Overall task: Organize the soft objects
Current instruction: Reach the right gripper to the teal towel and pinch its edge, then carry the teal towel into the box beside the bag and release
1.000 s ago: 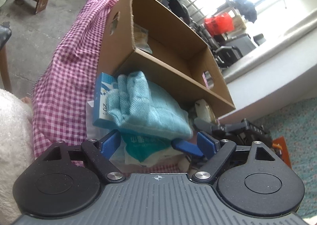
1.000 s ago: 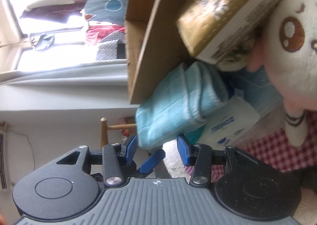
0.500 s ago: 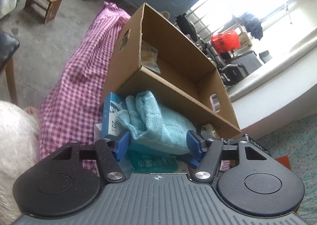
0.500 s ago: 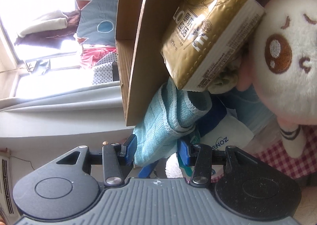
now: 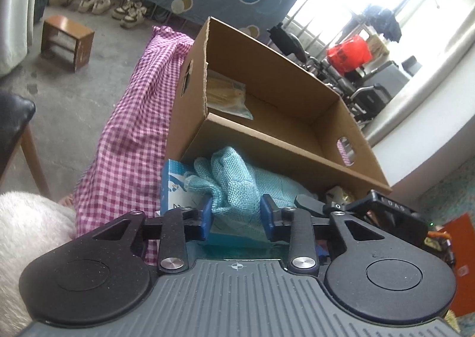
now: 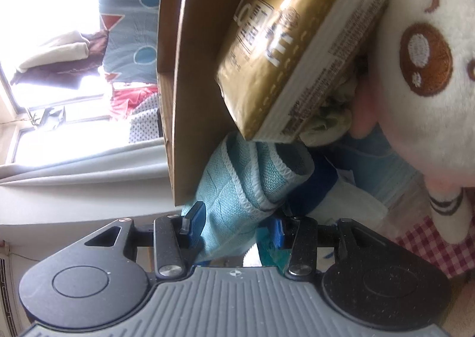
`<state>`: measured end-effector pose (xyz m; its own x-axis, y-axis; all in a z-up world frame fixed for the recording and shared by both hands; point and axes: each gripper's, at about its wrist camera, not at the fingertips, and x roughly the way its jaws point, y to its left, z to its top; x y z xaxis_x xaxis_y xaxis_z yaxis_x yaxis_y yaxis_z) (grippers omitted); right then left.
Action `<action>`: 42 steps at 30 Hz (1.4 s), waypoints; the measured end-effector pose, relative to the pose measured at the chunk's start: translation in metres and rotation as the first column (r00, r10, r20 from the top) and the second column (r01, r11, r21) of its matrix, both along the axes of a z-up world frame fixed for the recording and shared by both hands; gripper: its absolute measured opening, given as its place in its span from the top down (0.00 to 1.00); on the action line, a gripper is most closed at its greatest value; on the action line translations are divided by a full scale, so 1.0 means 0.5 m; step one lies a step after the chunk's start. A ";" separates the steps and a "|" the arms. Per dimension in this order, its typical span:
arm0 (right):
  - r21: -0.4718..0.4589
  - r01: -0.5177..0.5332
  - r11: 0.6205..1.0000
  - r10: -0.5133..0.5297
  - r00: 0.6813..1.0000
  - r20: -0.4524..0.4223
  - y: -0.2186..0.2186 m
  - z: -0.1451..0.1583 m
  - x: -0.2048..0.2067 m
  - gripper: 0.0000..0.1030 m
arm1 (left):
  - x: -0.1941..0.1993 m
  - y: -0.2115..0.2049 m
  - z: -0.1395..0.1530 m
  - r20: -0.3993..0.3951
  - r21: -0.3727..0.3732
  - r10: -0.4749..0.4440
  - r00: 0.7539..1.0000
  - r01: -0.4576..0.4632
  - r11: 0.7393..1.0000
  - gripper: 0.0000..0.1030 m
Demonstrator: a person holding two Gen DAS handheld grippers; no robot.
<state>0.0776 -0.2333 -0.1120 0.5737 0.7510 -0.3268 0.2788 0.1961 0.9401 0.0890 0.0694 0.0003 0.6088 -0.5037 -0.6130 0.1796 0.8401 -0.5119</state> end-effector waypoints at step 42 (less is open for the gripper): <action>-0.508 -0.140 0.850 0.283 0.935 0.215 0.011 0.277 0.307 0.83 | 0.288 -0.104 0.091 0.089 0.178 -0.156 0.984 0.138 0.974 0.82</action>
